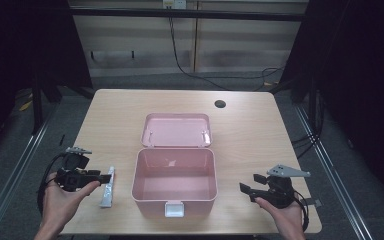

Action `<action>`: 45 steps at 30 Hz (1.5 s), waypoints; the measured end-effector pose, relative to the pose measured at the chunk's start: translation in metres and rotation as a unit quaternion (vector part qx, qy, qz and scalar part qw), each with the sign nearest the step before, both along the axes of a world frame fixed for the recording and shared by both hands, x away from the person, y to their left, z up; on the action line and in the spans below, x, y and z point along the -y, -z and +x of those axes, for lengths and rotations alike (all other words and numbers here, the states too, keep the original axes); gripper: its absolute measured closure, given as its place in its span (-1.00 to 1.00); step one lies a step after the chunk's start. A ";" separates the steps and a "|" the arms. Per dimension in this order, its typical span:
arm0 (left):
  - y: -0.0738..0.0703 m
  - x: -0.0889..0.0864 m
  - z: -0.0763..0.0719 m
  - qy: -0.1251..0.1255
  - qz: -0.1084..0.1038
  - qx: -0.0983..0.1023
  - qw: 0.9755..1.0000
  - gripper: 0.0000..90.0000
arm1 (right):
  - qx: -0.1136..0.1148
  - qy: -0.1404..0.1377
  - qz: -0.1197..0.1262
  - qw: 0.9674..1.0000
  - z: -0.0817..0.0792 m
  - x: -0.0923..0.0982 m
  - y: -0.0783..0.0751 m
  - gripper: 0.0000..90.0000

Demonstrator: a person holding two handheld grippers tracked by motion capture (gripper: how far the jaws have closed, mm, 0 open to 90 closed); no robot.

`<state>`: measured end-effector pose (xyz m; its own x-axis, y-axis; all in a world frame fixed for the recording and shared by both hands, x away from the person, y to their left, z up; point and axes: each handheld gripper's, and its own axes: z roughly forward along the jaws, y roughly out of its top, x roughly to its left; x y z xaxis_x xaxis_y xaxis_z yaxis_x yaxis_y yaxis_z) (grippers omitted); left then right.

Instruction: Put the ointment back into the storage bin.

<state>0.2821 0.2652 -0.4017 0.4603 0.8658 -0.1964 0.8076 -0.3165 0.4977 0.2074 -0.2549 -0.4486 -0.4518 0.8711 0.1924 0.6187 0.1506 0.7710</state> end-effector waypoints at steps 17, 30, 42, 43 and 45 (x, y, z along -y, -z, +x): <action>0.007 0.010 0.025 0.009 0.061 -0.081 0.995 0.16 | -0.012 -0.017 0.001 1.000 0.002 -0.003 -0.001 -0.28; 0.023 0.016 0.043 -0.030 0.079 -0.126 0.988 0.32 | -0.011 -0.016 0.001 1.000 0.001 -0.004 -0.001 -0.30; 0.043 0.020 0.048 -0.024 0.095 -0.152 0.984 0.30 | -0.014 -0.019 0.000 1.000 0.002 -0.004 -0.001 -0.31; 0.044 0.021 0.048 -0.022 0.097 -0.155 0.983 0.30 | -0.015 -0.019 -0.001 1.000 0.002 -0.004 0.000 -0.31; 0.047 0.021 0.048 -0.022 0.102 -0.156 0.982 0.30 | -0.015 -0.021 0.000 1.000 0.002 -0.005 0.000 -0.31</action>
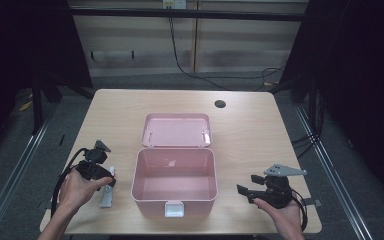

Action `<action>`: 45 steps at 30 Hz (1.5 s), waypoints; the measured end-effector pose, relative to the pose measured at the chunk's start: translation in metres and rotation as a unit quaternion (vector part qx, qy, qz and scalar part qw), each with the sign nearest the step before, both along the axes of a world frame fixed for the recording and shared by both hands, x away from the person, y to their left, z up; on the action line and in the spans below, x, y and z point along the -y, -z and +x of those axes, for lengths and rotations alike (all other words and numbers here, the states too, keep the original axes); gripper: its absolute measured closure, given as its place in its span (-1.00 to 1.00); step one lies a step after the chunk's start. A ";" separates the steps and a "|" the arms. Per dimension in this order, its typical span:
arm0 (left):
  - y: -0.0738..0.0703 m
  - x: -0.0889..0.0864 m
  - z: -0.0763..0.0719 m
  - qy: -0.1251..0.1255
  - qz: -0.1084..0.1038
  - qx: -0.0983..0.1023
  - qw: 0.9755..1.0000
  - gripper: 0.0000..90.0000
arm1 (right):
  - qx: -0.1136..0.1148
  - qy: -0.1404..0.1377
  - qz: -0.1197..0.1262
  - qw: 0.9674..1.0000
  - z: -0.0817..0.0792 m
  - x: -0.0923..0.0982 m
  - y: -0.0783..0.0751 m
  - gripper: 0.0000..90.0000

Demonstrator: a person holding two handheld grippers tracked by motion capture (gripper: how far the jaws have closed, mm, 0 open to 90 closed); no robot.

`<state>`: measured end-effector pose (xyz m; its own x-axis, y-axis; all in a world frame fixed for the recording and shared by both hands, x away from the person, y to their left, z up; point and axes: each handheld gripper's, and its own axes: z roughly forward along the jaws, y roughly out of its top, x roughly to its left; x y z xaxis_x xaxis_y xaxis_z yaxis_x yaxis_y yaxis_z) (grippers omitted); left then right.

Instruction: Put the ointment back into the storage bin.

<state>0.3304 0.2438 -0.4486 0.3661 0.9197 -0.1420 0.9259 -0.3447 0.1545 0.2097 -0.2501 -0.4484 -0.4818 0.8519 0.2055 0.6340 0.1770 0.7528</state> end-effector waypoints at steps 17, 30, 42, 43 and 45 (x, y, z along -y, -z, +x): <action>0.016 0.006 0.001 0.003 0.022 -0.010 1.000 0.47 | -0.001 -0.002 0.002 1.000 0.000 0.000 0.000 -0.34; 0.015 0.010 0.000 0.040 0.044 -0.007 0.998 0.51 | -0.002 -0.002 0.002 1.000 0.000 0.000 0.000 -0.34; 0.014 0.011 0.004 0.070 0.052 -0.017 0.996 0.55 | -0.003 -0.004 0.003 1.000 0.000 0.000 0.000 -0.34; 0.013 0.010 0.004 0.073 0.051 -0.014 0.996 0.55 | -0.003 -0.004 0.003 1.000 0.000 0.000 0.000 -0.34; 0.011 0.007 0.002 0.076 0.046 -0.010 0.996 0.59 | -0.003 -0.003 0.003 1.000 0.000 0.000 0.001 -0.34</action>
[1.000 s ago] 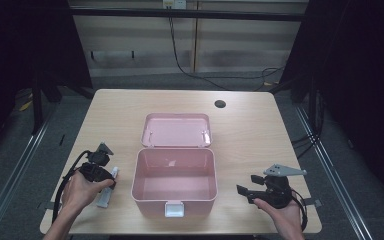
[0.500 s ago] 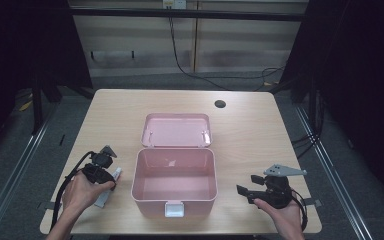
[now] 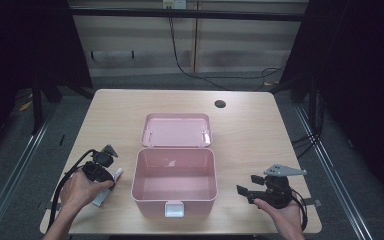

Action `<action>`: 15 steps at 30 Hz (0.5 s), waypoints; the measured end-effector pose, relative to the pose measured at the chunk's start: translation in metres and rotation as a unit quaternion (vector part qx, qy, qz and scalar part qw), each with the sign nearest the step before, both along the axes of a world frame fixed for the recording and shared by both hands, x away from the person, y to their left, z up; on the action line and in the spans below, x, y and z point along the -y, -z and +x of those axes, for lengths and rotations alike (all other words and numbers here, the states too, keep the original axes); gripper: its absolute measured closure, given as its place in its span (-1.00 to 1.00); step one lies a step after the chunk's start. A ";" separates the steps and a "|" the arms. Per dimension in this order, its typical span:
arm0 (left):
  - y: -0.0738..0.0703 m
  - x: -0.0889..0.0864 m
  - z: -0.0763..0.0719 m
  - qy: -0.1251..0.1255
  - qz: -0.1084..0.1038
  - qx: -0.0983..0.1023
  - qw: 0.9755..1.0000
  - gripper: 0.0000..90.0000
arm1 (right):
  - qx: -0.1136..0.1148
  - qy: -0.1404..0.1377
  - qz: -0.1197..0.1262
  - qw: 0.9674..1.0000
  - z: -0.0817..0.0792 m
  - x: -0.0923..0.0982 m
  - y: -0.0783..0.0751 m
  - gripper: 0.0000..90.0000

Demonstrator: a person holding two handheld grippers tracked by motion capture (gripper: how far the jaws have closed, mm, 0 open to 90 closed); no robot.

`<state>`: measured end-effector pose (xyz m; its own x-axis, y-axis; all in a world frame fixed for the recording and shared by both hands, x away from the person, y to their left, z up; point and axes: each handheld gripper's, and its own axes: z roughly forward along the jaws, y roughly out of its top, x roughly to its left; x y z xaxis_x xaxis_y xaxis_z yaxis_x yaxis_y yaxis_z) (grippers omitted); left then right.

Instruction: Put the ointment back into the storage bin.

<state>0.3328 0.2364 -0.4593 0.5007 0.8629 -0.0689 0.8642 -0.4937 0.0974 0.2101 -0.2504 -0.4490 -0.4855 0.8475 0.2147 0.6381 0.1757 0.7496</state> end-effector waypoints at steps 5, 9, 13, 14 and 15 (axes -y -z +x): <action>-0.002 -0.010 -0.003 -0.001 -0.003 0.007 1.000 0.59 | -0.002 0.001 0.000 1.000 0.000 0.000 0.000 -0.35; -0.012 -0.017 -0.005 0.004 -0.017 0.015 1.000 0.59 | -0.002 0.002 0.000 1.000 0.001 0.000 0.000 -0.35; -0.019 -0.022 -0.007 0.005 -0.025 0.029 0.999 0.59 | -0.003 0.003 0.000 1.000 0.000 0.000 0.000 -0.35; -0.021 -0.023 -0.008 -0.001 -0.032 0.034 0.999 0.59 | -0.003 0.003 0.001 1.000 0.000 0.000 0.000 -0.35; -0.023 -0.025 -0.009 -0.002 -0.039 0.041 0.998 0.59 | -0.003 0.003 0.001 1.000 0.000 0.000 0.000 -0.35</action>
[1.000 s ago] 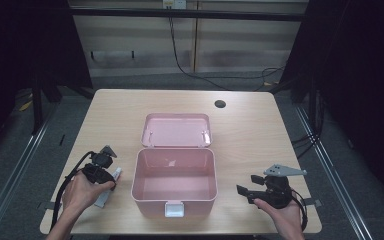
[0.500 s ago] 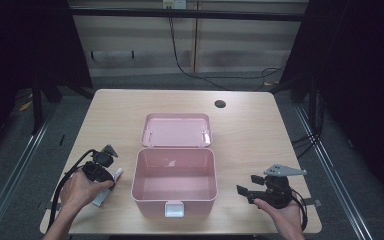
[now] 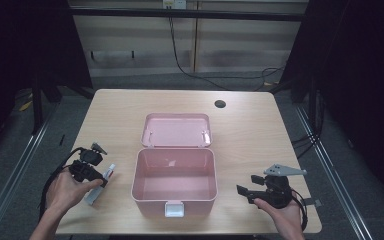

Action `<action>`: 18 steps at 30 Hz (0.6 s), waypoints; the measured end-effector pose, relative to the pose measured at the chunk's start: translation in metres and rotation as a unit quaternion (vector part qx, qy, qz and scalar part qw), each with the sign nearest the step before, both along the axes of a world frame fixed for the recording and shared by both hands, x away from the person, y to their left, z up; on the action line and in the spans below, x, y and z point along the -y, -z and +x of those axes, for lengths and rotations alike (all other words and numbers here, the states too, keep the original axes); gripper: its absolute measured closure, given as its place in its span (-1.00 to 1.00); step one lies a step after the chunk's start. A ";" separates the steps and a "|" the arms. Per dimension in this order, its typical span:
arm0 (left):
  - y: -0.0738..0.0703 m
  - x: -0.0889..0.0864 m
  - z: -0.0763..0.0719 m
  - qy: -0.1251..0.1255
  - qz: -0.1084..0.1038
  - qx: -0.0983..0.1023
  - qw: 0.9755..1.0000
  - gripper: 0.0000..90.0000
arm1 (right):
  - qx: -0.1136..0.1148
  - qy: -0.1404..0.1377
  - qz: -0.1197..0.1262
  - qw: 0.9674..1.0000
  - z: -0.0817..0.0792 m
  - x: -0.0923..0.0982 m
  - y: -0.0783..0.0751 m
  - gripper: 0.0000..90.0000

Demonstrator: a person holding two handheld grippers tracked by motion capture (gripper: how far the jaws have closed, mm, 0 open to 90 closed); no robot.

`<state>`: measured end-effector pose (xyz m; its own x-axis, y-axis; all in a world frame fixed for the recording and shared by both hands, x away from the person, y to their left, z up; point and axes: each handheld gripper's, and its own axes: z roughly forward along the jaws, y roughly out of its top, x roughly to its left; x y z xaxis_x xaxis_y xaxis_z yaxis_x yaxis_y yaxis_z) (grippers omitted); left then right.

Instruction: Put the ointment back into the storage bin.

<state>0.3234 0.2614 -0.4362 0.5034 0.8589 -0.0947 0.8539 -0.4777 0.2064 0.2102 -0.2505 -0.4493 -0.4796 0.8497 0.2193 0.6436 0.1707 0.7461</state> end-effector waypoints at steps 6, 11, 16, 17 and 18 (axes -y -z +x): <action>-0.008 -0.008 -0.006 0.024 -0.021 0.001 0.999 0.59 | -0.003 -0.001 0.003 1.000 0.000 0.000 0.001 -0.35; -0.015 -0.008 -0.010 0.064 -0.025 0.004 0.998 0.59 | -0.004 0.001 0.003 1.000 0.001 0.001 0.001 -0.35; -0.021 -0.010 -0.014 0.086 -0.052 0.005 0.995 0.59 | -0.005 0.000 0.004 1.000 0.000 0.001 0.001 -0.35; -0.021 -0.010 -0.015 0.083 -0.053 0.008 0.995 0.59 | -0.005 0.000 0.004 1.000 0.000 0.001 0.001 -0.35; -0.023 -0.011 -0.015 0.089 -0.054 0.006 0.995 0.59 | -0.005 0.000 0.004 1.000 0.000 0.001 0.001 -0.36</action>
